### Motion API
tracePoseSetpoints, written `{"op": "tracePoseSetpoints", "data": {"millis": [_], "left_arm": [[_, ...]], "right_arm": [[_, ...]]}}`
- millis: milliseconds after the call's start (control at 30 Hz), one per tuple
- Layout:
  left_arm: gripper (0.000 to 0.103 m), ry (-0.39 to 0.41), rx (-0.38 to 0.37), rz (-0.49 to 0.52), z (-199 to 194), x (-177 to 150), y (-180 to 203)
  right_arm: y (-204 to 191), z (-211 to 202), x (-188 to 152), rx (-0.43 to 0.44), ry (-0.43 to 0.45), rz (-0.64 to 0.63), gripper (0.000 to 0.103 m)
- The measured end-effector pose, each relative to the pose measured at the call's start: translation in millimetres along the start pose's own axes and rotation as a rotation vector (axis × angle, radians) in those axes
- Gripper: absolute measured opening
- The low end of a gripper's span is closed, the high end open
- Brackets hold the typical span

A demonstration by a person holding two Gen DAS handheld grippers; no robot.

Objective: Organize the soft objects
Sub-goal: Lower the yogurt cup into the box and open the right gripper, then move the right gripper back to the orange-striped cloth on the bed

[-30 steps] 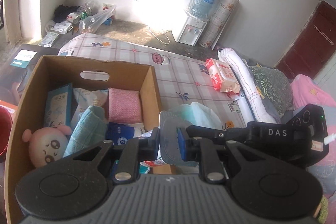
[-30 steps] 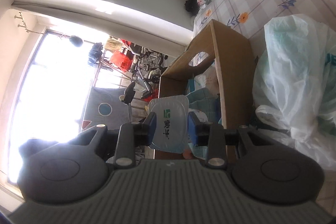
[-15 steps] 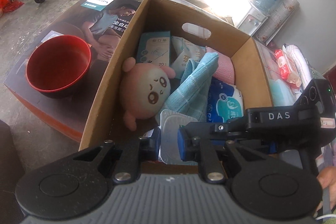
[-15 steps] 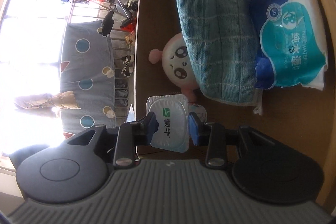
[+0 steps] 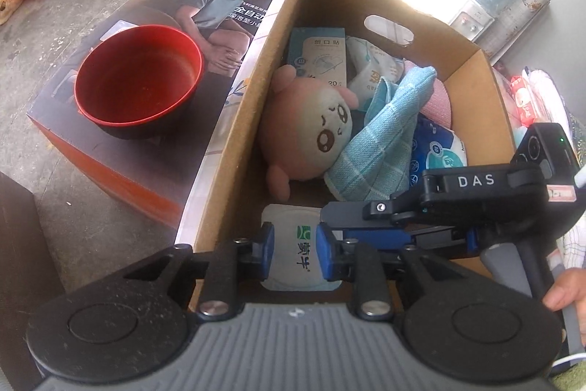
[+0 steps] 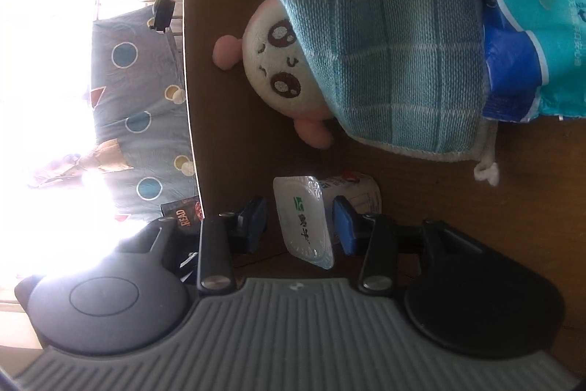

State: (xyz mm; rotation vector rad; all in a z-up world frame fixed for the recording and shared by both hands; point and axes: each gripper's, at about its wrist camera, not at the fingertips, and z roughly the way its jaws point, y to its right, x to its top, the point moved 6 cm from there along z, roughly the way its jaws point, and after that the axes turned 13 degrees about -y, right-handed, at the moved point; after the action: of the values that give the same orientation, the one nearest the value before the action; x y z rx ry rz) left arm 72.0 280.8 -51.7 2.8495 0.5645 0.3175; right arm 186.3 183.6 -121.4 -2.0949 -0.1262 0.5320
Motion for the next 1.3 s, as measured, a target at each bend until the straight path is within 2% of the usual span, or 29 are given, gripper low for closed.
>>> {"op": "tracePoseSetpoints", "data": {"millis": [133,267,400,533,567,700,767,1000,1300], "left_arm": [[0.04,0.046,-0.019,0.052,-10,-1,16],[0.052,0.105,-0.02,0.113,-24,-2,37],[0.065,0.18,0.002,0.202,-36,-4,69],[0.078,0.237,0.035,0.294,-35,-7,107],[0.079,0.248,0.041,0.315,-33,-8,116],[0.086,0.284,0.049,0.398,-23,-15,157],[0.086,0.283,0.033,0.425,-17,-19,174],[0.088,0.266,-0.018,0.508,2,-38,229],[0.089,0.275,-0.044,0.596,22,-66,278]], "right_arm": [[-6,-16,-6,-0.009,0.031,-0.028,0.045],[-21,-44,-21,-0.04,0.106,-0.108,0.049],[-35,-78,-40,-0.025,0.192,-0.193,0.053],[-41,-128,-66,-0.035,0.313,-0.265,0.061],[-38,-151,-67,-0.048,0.354,-0.28,0.064],[-17,-192,-94,-0.117,0.49,-0.307,0.073],[-3,-216,-109,-0.158,0.559,-0.307,0.079],[43,-272,-170,-0.323,0.798,-0.285,0.083],[94,-315,-220,-0.368,0.973,-0.217,0.085]]}}
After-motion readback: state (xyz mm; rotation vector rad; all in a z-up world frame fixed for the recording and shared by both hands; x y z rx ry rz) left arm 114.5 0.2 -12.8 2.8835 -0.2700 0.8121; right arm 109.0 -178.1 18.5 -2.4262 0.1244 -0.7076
